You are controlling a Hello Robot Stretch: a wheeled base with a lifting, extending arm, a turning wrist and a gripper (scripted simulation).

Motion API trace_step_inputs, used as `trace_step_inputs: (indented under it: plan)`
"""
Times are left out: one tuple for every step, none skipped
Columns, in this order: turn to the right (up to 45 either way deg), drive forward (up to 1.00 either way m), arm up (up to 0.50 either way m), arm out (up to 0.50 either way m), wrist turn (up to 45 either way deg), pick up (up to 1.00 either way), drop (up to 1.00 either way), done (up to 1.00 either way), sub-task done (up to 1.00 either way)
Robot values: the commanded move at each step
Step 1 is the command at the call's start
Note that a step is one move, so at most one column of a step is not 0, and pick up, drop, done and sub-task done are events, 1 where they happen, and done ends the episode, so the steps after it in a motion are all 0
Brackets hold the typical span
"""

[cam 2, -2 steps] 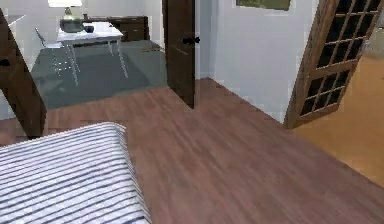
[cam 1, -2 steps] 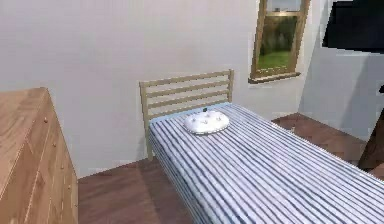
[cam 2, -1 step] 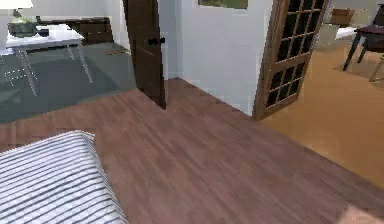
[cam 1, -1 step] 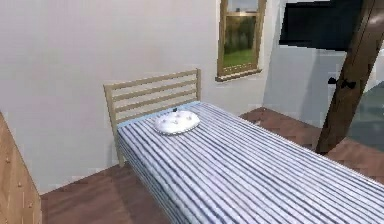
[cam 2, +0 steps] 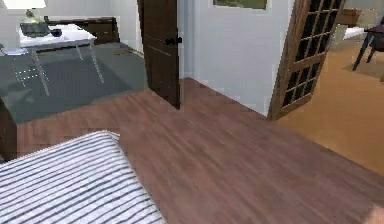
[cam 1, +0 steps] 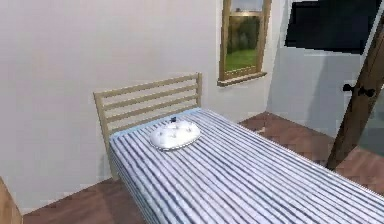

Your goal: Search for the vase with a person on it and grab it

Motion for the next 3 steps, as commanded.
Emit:
trace_step_inputs:
  plan:
    - [-45.0, 0.0, 0.0, 0.0, 0.0, 0.0, 0.0, 0.0, 0.0]
    - [0.0, 0.8, 0.0, 0.0, 0.0, 0.0, 0.0, 0.0, 0.0]
    - [-45.0, 0.0, 0.0, 0.0, 0.0, 0.0, 0.0, 0.0, 0.0]
